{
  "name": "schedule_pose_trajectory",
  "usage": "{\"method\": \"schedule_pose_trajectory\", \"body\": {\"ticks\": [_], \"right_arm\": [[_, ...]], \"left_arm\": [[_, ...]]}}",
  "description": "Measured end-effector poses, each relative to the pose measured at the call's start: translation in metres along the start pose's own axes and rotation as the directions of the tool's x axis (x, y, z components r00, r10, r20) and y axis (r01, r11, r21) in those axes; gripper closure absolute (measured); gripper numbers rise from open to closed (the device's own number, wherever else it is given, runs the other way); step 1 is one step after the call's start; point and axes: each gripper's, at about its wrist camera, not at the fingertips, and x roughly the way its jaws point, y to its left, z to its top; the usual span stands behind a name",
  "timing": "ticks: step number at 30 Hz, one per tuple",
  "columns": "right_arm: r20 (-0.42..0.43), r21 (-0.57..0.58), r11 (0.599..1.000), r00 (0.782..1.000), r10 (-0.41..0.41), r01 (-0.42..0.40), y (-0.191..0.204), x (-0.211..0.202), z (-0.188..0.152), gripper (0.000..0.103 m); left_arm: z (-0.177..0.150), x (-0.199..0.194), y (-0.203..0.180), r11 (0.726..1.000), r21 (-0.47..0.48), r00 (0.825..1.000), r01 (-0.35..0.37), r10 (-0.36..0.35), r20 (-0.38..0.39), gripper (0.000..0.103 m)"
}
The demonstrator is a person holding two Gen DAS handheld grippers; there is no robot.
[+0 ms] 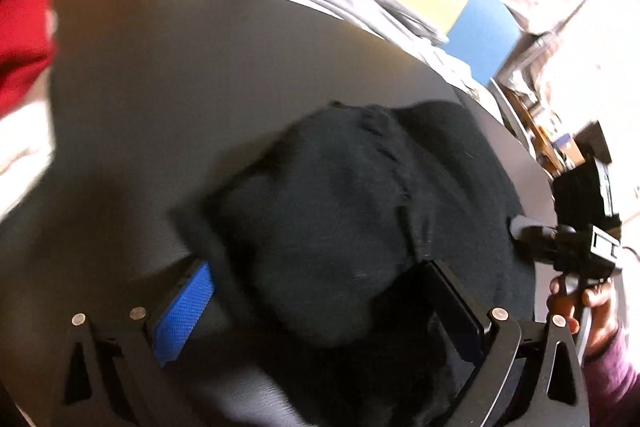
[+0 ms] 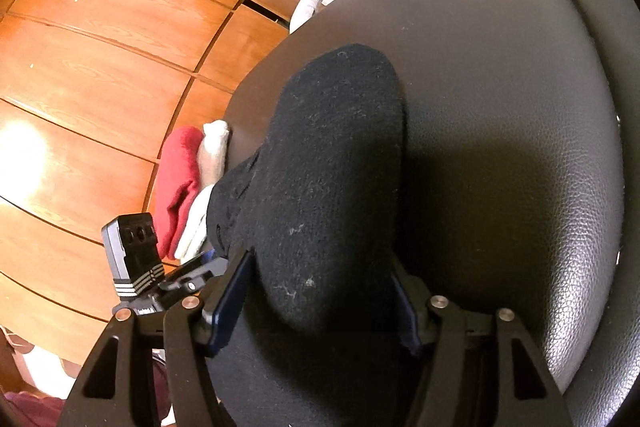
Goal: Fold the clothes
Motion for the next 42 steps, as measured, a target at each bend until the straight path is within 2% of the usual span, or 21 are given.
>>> {"method": "schedule_pose_trajectory", "body": {"ticks": [5, 8, 9, 10, 14, 16, 18, 21, 25, 28, 30, 33, 39, 40, 42], "right_arm": [[-0.003, -0.003, 1.0, 1.0, -0.005, 0.005, 0.002, 0.003, 0.0, 0.039], [0.006, -0.032, 0.999, 0.999, -0.042, 0.042, 0.007, 0.004, -0.002, 0.039], [0.009, -0.043, 0.998, 0.998, -0.056, 0.056, 0.008, 0.005, -0.003, 0.04], [0.013, -0.054, 0.996, 0.997, -0.07, 0.07, 0.01, 0.005, -0.004, 0.041], [0.031, -0.062, 0.992, 0.994, -0.108, 0.11, 0.011, 0.005, -0.007, 0.057], [0.041, -0.024, 0.996, 0.996, -0.085, 0.086, 0.011, 0.004, -0.007, 0.061], [0.067, -0.002, 0.999, 0.997, -0.038, 0.038, 0.012, -0.001, -0.007, 0.066], [0.076, -0.038, 0.999, 0.997, -0.003, 0.006, 0.028, -0.006, -0.005, 0.067], [0.076, -0.107, 0.993, 0.996, 0.056, -0.048, 0.066, -0.011, 0.006, 0.068], [0.056, -0.184, 0.979, 0.993, 0.102, -0.09, 0.106, -0.007, 0.022, 0.068], [0.03, -0.236, 0.964, 0.991, 0.129, -0.119, 0.134, 0.004, 0.035, 0.068], [-0.032, -0.299, 0.937, 0.983, 0.179, -0.18, 0.185, 0.036, 0.061, 0.068], [-0.166, -0.371, 0.874, 0.948, 0.27, -0.314, 0.29, 0.128, 0.122, 0.068], [-0.185, -0.366, 0.868, 0.94, 0.285, -0.335, 0.307, 0.151, 0.133, 0.068], [-0.214, -0.349, 0.865, 0.929, 0.301, -0.36, 0.33, 0.189, 0.149, 0.068]], "left_arm": [[-0.003, 0.006, -0.01, 1.0, -0.003, 1.0, -0.005, 0.005, 0.01, 0.003], [-0.004, 0.006, -0.014, 0.999, -0.031, 1.0, 0.015, -0.014, 0.007, 0.026], [-0.005, 0.006, -0.017, 0.999, -0.035, 1.0, 0.022, -0.021, 0.006, 0.04], [-0.006, 0.006, -0.02, 0.999, -0.038, 1.0, 0.028, -0.028, 0.005, 0.045], [-0.01, 0.005, -0.023, 0.998, -0.063, 0.999, 0.028, -0.026, 0.033, 0.052], [-0.009, 0.003, -0.025, 0.997, -0.077, 0.999, 0.03, -0.027, 0.043, 0.063], [-0.007, -0.005, -0.032, 0.999, -0.052, 0.998, 0.01, -0.007, 0.062, 0.071], [-0.006, -0.02, -0.041, 1.0, -0.016, 0.996, 0.001, 0.0, 0.09, 0.074], [-0.005, -0.048, -0.034, 0.998, -0.049, 0.989, 0.049, -0.042, 0.141, 0.074], [0.002, -0.073, -0.027, 0.994, -0.083, 0.978, 0.075, -0.057, 0.201, 0.074], [0.009, -0.096, -0.02, 0.993, -0.096, 0.967, 0.068, -0.042, 0.252, 0.074], [0.027, -0.131, -0.01, 0.993, -0.119, 0.943, 0.025, 0.016, 0.333, 0.074], [0.063, -0.219, 0.064, 0.971, -0.226, 0.888, -0.077, 0.17, 0.426, 0.074], [0.068, -0.228, 0.078, 0.965, -0.246, 0.882, -0.091, 0.193, 0.43, 0.074], [0.073, -0.227, 0.106, 0.952, -0.284, 0.882, -0.112, 0.227, 0.414, 0.074]]}}
